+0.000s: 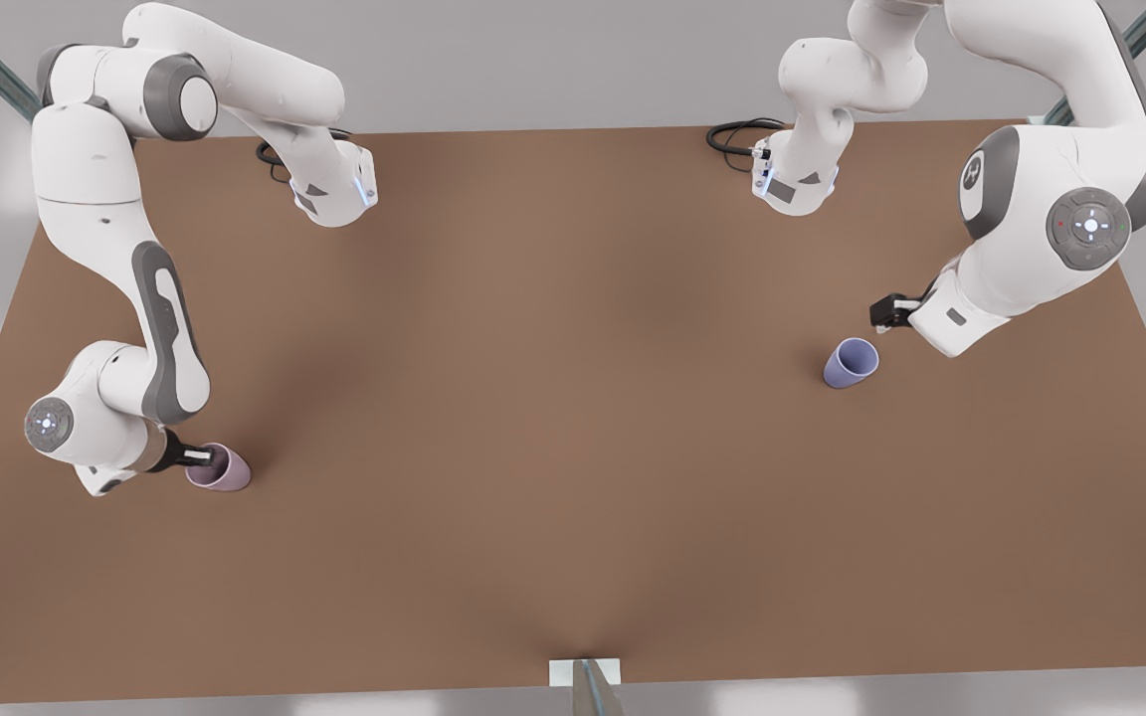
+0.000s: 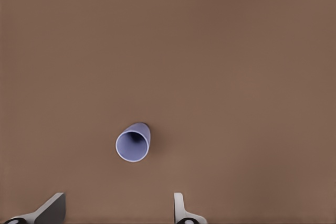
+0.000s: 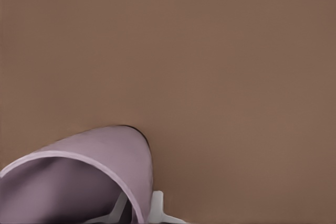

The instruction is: Stack the cups, with the pink cup at the bottom and the purple cup at the top

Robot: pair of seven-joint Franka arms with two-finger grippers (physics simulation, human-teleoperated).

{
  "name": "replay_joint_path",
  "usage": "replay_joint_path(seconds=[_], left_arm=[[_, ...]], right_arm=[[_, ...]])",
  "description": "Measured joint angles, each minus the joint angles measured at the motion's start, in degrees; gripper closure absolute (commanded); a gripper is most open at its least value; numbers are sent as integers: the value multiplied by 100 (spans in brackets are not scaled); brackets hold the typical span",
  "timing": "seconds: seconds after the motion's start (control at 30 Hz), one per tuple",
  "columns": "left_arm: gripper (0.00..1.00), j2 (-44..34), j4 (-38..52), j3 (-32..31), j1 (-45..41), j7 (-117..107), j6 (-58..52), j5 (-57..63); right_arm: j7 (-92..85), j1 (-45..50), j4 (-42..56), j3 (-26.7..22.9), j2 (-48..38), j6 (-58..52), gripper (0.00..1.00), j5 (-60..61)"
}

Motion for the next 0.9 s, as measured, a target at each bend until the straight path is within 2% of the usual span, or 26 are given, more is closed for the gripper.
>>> replay_joint_path(seconds=[0.3,0.37,0.5,0.53,0.67,0.77,0.83,0.9], left_arm=[[0,1,9,8,1,15,-50,1],[0,15,9,8,0,18,-53,-1],[0,25,9,8,-2,21,-58,-3],[0,27,9,8,-2,22,-60,-4],[0,29,9,9,-2,24,-65,-4],[0,29,9,9,-1,26,-67,-1],[0,30,9,15,-4,27,-68,3],[0,31,9,24,-7,28,-59,7]], right_arm=[[-182,39,351,53,-79,-294,79,-27],[-144,46,490,323,-67,-351,79,-23],[280,184,641,1381,-48,-416,79,-33],[460,409,677,1509,-72,-444,79,-35],[1431,1861,1811,1627,377,-691,79,-60],[2151,3116,3237,1500,1232,-828,79,-88],[2680,4011,4721,1254,2065,-1066,79,-147],[3191,4553,5520,1236,2537,-1214,79,-167]])
